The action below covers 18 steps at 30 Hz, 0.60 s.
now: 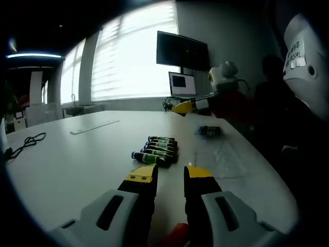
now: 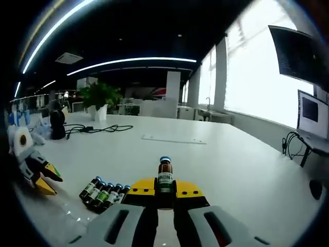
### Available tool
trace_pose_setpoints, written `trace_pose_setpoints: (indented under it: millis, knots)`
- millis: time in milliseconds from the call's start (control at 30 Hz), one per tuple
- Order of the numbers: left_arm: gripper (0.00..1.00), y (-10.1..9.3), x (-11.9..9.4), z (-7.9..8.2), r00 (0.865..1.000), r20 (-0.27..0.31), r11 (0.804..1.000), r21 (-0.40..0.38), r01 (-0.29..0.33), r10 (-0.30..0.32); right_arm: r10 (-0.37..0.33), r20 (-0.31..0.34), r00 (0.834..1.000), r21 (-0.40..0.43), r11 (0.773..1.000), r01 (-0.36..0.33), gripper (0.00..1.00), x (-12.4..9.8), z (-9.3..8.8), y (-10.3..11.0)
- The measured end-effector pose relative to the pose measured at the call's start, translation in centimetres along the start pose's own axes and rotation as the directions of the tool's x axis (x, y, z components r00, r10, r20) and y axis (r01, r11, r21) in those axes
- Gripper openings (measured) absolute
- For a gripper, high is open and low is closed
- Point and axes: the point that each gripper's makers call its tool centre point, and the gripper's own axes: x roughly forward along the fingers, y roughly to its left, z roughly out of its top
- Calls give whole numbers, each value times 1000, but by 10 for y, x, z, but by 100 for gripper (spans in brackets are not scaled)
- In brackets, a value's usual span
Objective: Grip medicine bottles put into box
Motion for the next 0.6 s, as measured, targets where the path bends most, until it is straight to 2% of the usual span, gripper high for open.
trace_pose_setpoints:
  millis: [233,600]
  knots:
    - [14,0,0,0,1000,0,1000,1,0,0,-39,70,997,12,999,39,6,-14,11,-10]
    - [14,1,0,0,1000,-1,1000,1,0,0,-51,55,997,13,999,51,6,-40,5,-8]
